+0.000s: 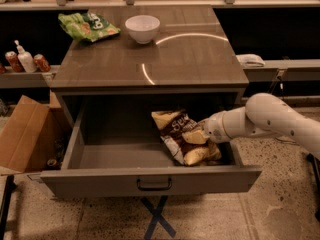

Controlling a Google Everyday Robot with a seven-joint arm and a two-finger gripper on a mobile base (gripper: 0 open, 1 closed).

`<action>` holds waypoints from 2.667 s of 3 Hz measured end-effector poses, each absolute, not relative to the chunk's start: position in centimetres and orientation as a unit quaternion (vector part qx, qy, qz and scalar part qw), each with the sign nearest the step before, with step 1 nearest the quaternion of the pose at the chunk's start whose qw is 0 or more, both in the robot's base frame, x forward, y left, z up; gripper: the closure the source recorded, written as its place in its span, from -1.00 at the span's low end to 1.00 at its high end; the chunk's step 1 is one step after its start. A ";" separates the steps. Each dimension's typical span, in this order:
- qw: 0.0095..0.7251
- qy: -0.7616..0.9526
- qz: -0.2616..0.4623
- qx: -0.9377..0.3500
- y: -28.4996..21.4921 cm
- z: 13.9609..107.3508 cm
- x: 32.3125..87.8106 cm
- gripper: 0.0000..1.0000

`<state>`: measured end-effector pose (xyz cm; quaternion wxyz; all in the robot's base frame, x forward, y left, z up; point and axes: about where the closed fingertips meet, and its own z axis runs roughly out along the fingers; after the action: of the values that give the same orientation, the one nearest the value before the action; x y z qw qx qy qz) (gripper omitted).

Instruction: Pick brown chip bag from top drawer and place on counter

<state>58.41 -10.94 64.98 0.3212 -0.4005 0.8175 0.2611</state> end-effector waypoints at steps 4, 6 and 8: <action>0.431 0.771 0.182 -0.433 -18.5 73.2 56.4 1.00; 0.512 0.690 0.109 -0.500 -18.2 84.4 54.4 1.00; 0.578 0.618 0.045 -0.531 -17.6 95.1 57.1 1.00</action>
Offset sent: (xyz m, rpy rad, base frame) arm -0.0279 -0.0997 0.0887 -0.0219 -0.3208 -0.0579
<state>57.09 -17.55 95.11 0.5776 -0.5312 0.6182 0.0449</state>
